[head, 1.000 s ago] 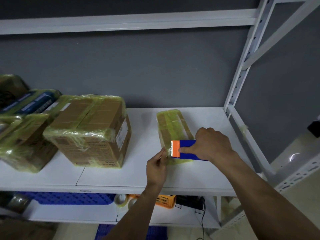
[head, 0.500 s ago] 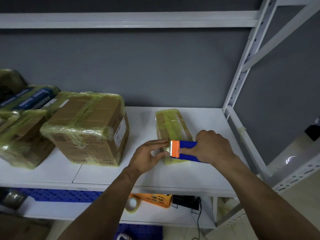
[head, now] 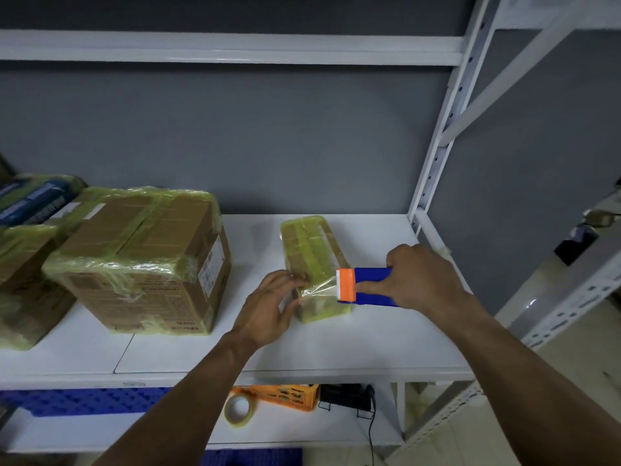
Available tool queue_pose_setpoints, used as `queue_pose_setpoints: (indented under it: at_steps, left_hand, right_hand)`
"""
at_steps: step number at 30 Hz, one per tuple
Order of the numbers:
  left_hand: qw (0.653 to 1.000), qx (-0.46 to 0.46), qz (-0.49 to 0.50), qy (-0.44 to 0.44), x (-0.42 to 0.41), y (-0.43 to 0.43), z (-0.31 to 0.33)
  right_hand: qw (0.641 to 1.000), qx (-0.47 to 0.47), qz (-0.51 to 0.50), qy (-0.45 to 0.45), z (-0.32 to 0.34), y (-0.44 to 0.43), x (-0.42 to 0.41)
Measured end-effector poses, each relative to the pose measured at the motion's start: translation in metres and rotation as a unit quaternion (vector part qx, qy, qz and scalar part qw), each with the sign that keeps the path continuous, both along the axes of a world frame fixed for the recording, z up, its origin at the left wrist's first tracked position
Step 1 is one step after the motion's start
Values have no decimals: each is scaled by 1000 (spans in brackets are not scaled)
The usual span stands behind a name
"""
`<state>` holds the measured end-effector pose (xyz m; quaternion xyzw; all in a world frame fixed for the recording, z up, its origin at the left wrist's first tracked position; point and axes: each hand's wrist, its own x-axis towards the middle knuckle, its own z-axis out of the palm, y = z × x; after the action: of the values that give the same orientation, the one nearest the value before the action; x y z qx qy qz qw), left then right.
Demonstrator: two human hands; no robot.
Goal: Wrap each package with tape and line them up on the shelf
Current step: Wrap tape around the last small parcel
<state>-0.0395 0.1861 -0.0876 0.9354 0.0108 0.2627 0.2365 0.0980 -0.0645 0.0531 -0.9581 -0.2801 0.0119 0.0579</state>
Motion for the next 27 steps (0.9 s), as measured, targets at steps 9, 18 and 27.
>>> queue_pose_setpoints:
  at_steps: [9,18,27]
  left_hand:
    - [998,44,52,2,3,-17,13]
    - [998,-20,7,65,12,-29,16]
    - [995,-79,10,66,15,-32,15]
  right_hand:
    - [1000,-13,0,13,-3,6,6]
    - [999,-15,2,35,-4,10,10]
    - [998,0,-4,59,-14,10,8]
